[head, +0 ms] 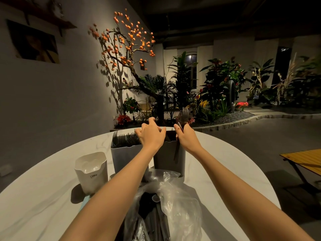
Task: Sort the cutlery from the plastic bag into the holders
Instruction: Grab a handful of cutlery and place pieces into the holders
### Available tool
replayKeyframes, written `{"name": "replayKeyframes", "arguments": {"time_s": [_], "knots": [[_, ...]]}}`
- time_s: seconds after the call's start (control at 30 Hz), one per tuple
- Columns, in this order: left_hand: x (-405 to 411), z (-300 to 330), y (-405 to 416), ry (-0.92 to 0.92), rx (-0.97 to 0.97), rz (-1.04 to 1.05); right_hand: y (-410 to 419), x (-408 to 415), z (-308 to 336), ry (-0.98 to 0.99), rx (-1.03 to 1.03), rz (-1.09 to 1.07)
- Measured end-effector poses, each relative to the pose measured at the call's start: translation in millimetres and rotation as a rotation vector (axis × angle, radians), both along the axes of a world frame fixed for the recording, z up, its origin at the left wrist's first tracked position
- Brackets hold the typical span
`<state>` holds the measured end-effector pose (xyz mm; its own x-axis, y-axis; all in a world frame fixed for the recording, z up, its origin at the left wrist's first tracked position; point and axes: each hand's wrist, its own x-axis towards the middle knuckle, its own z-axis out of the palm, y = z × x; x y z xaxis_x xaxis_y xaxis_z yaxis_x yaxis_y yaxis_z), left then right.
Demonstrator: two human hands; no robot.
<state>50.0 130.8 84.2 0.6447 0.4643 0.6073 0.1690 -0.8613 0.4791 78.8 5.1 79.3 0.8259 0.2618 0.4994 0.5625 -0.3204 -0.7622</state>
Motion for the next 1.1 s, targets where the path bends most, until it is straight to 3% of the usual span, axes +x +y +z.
{"name": "replayKeyframes", "arguments": {"time_s": [0.2,0.37,0.63,0.83,1.1], "knots": [[-8.0,1.3,3.5,-0.105,-0.098,-0.072,6.0,-2.8,-0.2,-0.028,-0.032,0.021],[-19.0,-3.4,4.3,-0.150,-0.172,-0.276,11.4,-12.4,5.1,-0.044,-0.015,0.047],[-46.6,-7.4,12.7,-0.172,-0.086,-0.355,30.8,-20.7,12.1,-0.009,0.117,0.048],[-59.6,-8.2,35.5,-0.087,-0.017,-0.235,48.6,-35.6,18.3,0.020,0.291,0.033],[-64.1,-15.0,62.9,-0.034,-0.073,-0.114,71.7,-35.3,18.5,-0.010,0.359,-0.001]]}}
